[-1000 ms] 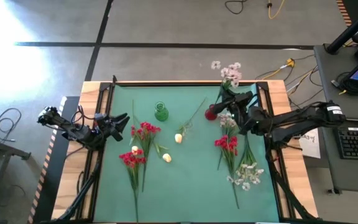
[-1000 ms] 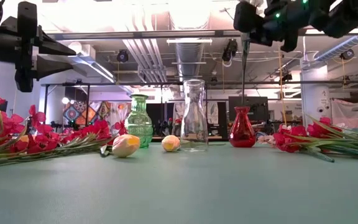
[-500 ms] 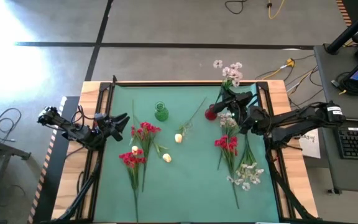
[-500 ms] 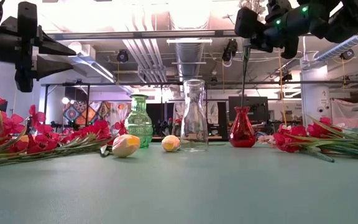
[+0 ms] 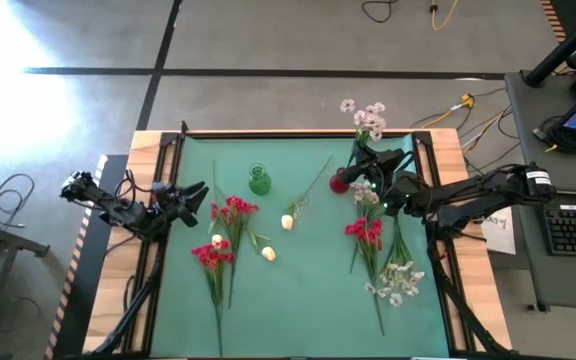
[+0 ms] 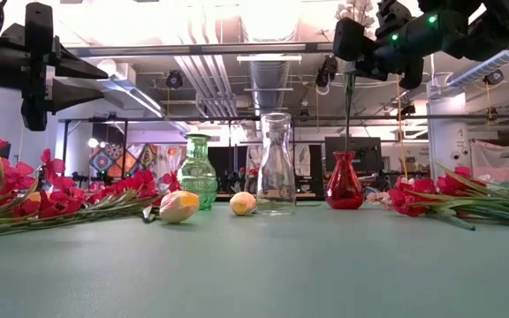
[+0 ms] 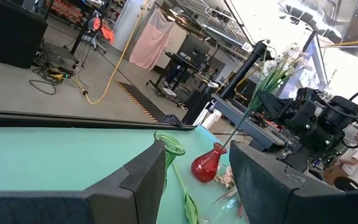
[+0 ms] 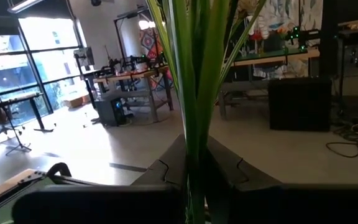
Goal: Sort flowers into vase by color
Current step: Put the middle left white flower into the red vase
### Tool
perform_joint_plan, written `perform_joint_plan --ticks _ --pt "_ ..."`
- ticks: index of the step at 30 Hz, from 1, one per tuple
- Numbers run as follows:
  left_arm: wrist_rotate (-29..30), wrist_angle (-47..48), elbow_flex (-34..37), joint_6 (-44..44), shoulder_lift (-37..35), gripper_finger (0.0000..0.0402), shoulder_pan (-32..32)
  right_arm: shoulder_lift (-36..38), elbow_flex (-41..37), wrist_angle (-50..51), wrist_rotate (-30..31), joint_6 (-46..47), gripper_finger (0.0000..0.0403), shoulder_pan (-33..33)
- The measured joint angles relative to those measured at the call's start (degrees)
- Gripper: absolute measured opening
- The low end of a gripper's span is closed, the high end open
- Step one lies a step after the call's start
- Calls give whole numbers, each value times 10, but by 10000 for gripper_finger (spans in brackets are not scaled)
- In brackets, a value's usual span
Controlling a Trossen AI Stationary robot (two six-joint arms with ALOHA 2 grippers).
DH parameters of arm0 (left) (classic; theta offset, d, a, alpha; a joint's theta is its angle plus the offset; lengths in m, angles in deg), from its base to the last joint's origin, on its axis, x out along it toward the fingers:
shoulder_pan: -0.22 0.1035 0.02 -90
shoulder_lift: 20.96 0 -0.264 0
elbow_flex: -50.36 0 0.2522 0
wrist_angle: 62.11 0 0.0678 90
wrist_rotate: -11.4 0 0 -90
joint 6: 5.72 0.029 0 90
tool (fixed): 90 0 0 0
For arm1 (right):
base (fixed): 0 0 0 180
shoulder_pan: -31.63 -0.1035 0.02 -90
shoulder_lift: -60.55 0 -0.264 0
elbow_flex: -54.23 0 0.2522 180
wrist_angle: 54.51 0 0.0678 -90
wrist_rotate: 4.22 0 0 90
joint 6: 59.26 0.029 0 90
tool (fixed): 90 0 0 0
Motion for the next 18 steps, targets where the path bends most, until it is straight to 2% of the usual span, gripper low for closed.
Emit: perform_joint_plan --ticks 6,18 --pt "0 0 0 0 0 168 0 0 0 4 0 7 49 0" --pt "0 0 0 0 0 168 0 0 0 69 0 55 148 0"
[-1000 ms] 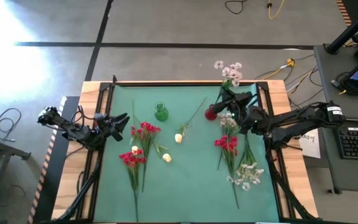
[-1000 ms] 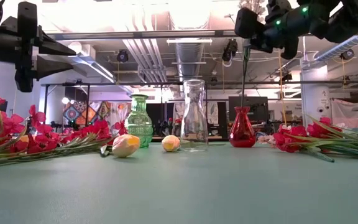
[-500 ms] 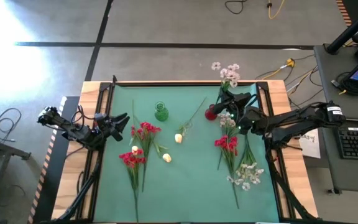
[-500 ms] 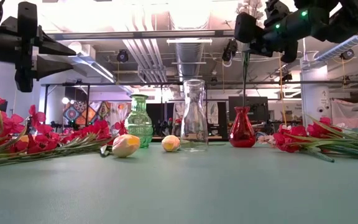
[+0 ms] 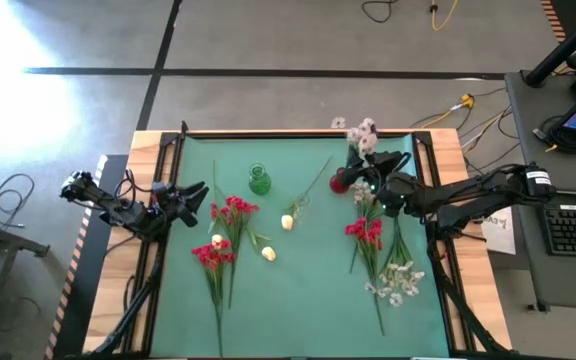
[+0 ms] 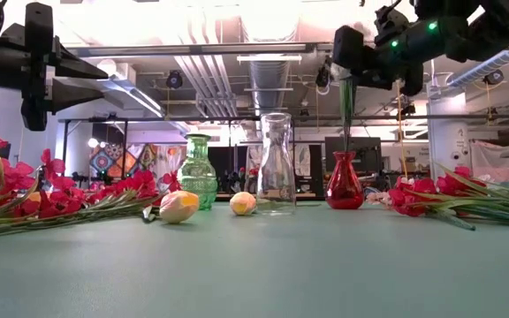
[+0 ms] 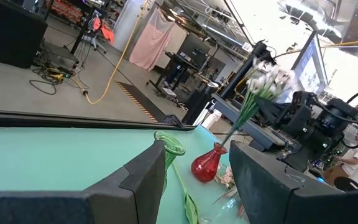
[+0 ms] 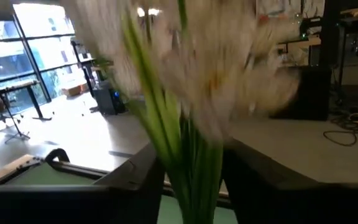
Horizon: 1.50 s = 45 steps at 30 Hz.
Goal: Sort flowers into vase by color
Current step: Put the middle left white flower into the red vase, then put the bottom left red flower into the green vase
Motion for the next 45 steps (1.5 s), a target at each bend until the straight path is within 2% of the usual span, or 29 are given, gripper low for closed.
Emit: perform_joint_plan --ticks 12,21,27,33,39,45 --pt "0 0 0 0 0 168 0 6 1 118 -1 74 240 -10" --pt "1 0 0 0 0 168 0 41 18 279 -27 178 297 -44" --pt "3 -1 0 0 0 168 0 45 48 407 -76 271 306 -59" --pt "35 -1 0 -18 0 168 0 45 81 519 -119 336 306 -79" --pt "36 -4 0 -22 0 168 0 45 95 580 -134 382 306 -105" --pt "45 -7 0 -47 0 168 0 45 106 623 -223 419 304 -113"
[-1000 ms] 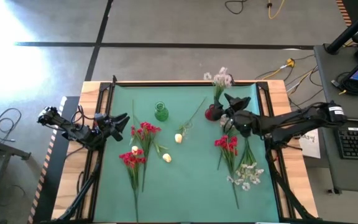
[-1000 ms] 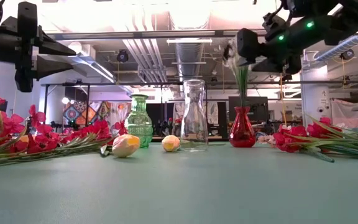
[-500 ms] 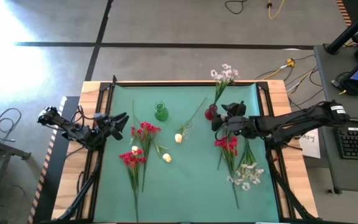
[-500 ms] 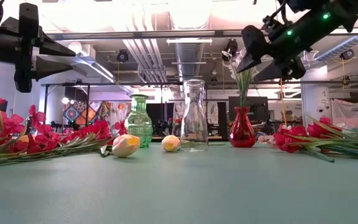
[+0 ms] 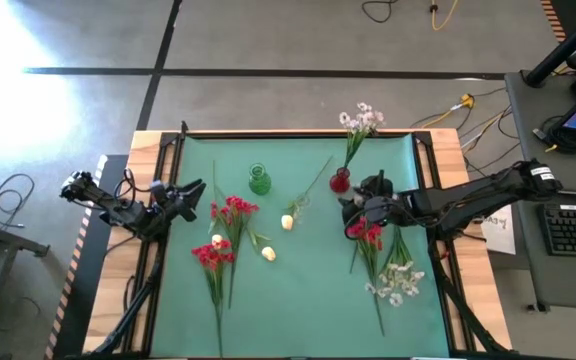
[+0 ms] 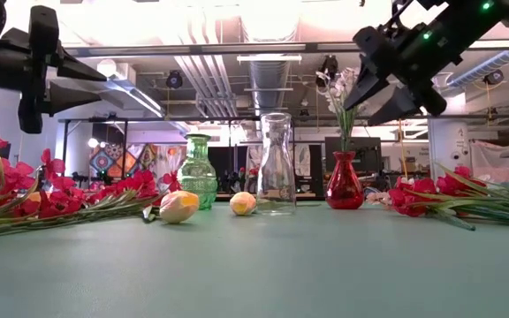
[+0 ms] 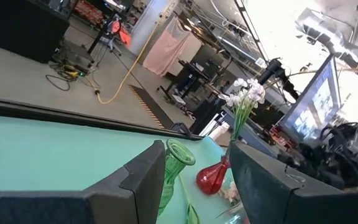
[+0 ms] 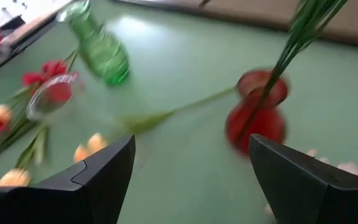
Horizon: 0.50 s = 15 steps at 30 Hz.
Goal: Sort flowers into vase by color
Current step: Put the bottom left red flower into the green vase
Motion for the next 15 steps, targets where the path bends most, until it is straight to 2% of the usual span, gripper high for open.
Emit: perform_joint_plan --ticks 7,12,15 --pt "-8 -21 0 -31 0 168 0 0 -1 3 -131 1 293 -12" --pt "-72 -73 0 -26 0 168 0 0 -1 3 -221 -16 287 -23" --pt "-98 -82 0 -27 7 168 0 0 -1 2 -254 -17 285 -28"
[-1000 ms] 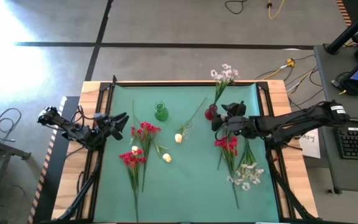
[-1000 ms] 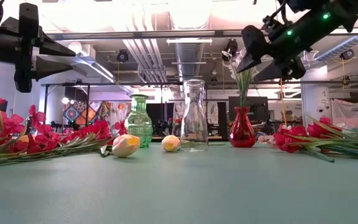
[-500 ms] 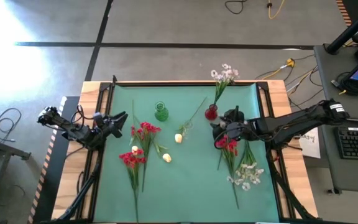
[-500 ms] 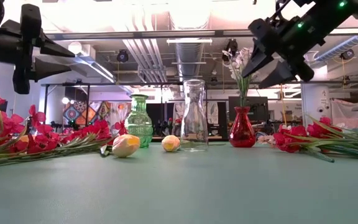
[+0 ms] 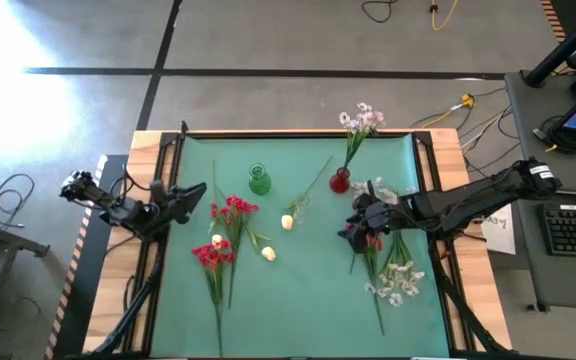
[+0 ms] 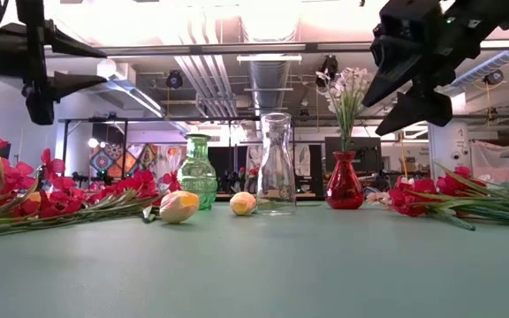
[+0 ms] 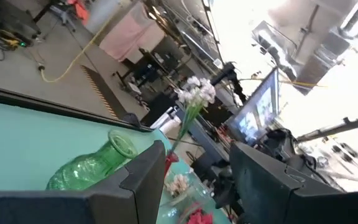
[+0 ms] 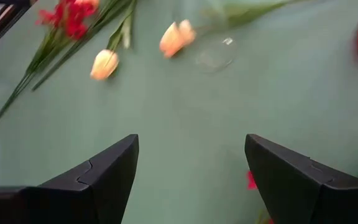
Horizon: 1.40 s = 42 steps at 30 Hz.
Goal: Sort flowers into vase by color
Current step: Put the bottom left red flower into the green vase
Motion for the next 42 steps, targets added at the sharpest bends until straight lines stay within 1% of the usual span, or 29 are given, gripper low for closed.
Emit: perform_joint_plan --ticks 3,7,9,11,14,18,20,22,24,26,28,31,34,36,39,42 --pt "0 -6 0 -20 24 168 0 0 0 0 -22 2 287 -1" --pt "-1 -93 0 -7 72 168 0 0 0 0 -56 20 287 -1" --pt "-17 -128 -4 8 102 168 0 0 0 0 -71 31 285 -1" --pt "-40 -145 -15 4 136 168 0 0 0 0 -79 40 282 -1" --pt "-74 -145 -40 -19 197 168 0 0 -1 0 -80 50 281 -1" --pt "-125 -128 -98 -52 273 168 -2 0 -1 -1 -80 52 283 -1" --pt "-166 -80 -135 -79 291 165 -4 0 -1 -1 -80 53 283 -1" --pt "-202 7 -182 -123 303 160 -5 0 -1 -2 -80 52 281 -1" --pt "-219 140 -236 -187 317 153 -6 0 -1 -2 -80 52 278 -1" --pt "-221 292 -293 -265 338 145 -8 0 -1 -1 -80 49 276 -1" --pt "-224 421 -346 -338 365 136 -9 0 -1 -1 -84 47 274 -1" --pt "-253 544 -409 -413 414 125 -9 0 -1 11 -122 51 274 -3" --pt "-286 606 -455 -444 464 119 -10 0 -1 43 -154 59 273 -14" --pt "-309 633 -481 -463 497 118 -10 0 -1 76 -158 66 270 -24" --pt "-363 666 -514 -506 544 118 -10 0 -1 121 -158 80 266 -36" --pt "-400 680 -533 -567 590 118 -14 0 -1 133 -158 81 261 -46"
